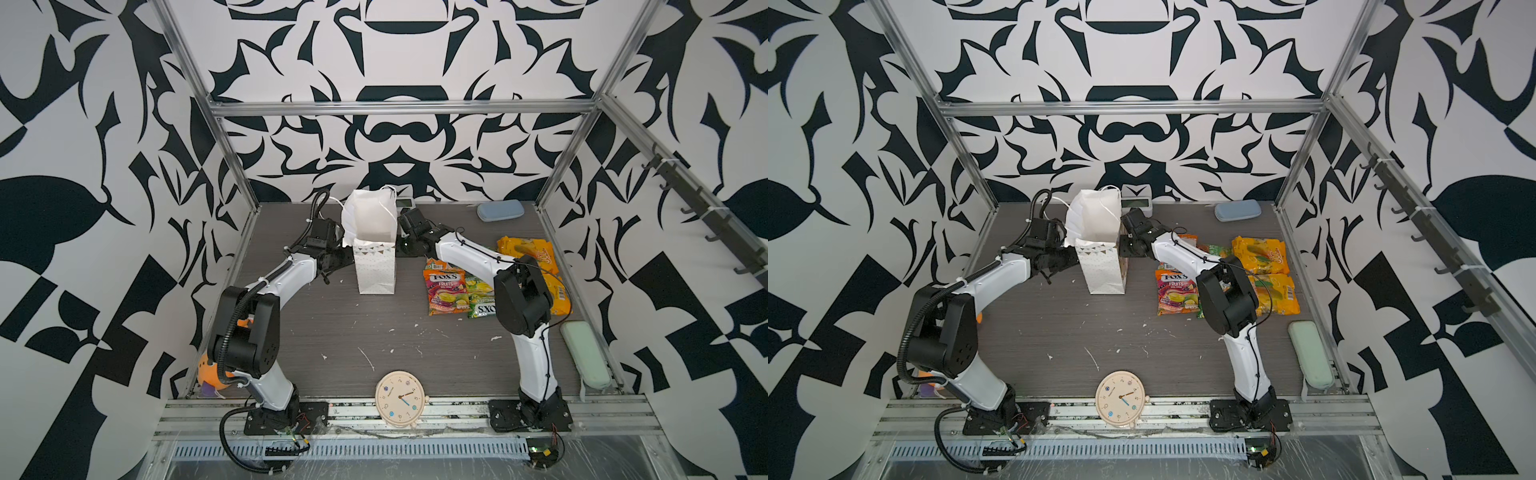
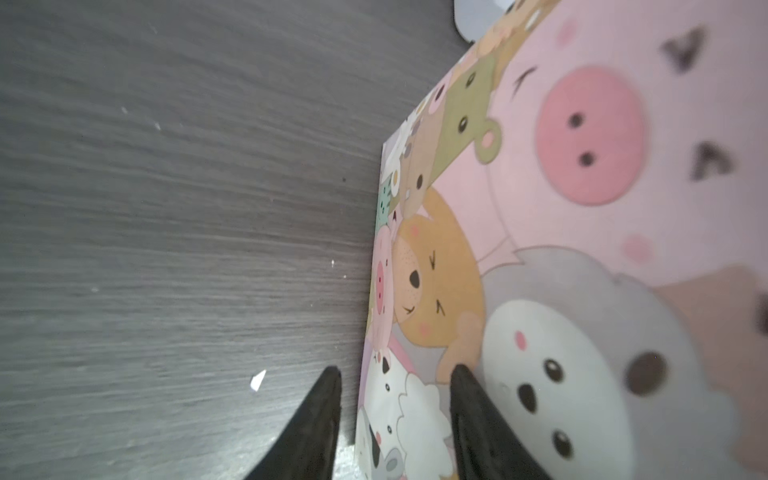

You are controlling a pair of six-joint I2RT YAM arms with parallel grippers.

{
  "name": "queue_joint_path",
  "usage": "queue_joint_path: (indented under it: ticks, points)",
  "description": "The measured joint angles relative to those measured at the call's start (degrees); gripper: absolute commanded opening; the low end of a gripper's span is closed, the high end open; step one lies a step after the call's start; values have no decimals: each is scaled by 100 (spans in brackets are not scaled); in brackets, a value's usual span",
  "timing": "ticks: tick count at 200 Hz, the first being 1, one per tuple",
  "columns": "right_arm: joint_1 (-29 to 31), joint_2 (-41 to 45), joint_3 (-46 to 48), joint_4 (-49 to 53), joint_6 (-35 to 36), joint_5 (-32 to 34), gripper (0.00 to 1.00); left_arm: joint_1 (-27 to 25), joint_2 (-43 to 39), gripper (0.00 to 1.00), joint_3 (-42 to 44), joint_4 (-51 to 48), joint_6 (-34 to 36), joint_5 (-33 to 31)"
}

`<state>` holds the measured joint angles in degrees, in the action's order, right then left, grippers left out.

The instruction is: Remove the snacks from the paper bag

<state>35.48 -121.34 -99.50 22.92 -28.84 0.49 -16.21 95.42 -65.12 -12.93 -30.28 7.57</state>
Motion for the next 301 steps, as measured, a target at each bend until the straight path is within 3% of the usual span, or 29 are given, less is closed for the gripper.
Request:
queue_joint_path:
  ticks: [53, 69, 99, 124, 173, 204, 247, 274, 301]
  points:
    - [-57, 315, 354, -50, 13, 352, 41, -4, -389, 70, 42, -188, 260, -546]
    - [-114, 638, 640, -48, 20, 492, 47, 9, -874, 88, 275, -125, 433, -765]
    - [-249, 1346, 1180, -258, 85, 796, 59, 50, -2090, 100, 986, 348, 695, -1239]
    - [-420, 1899, 1679, -538, 90, 1032, 62, 184, -2977, 100, 1414, 688, 981, -1674]
    - [-883, 2789, 2756, -973, 114, 1394, 62, 389, -3814, 100, 2131, 1189, 1384, -2474]
    - [-994, 4107, 4240, -1725, 542, 2282, 73, 393, -4291, 100, 2734, 1563, 1574, -3141]
    - [-994, 5810, 6273, -3128, 1600, 3523, 75, 393, -4951, 99, 4057, 2302, 1996, -3958]
    - [-1067, 6367, 7405, -3650, 1987, 4216, 76, 398, -4951, 100, 4903, 2916, 2227, -4197]
    - [-1368, 6658, 8043, -3738, 1982, 4656, 77, 431, -4286, 100, 5401, 3700, 2319, -4356]
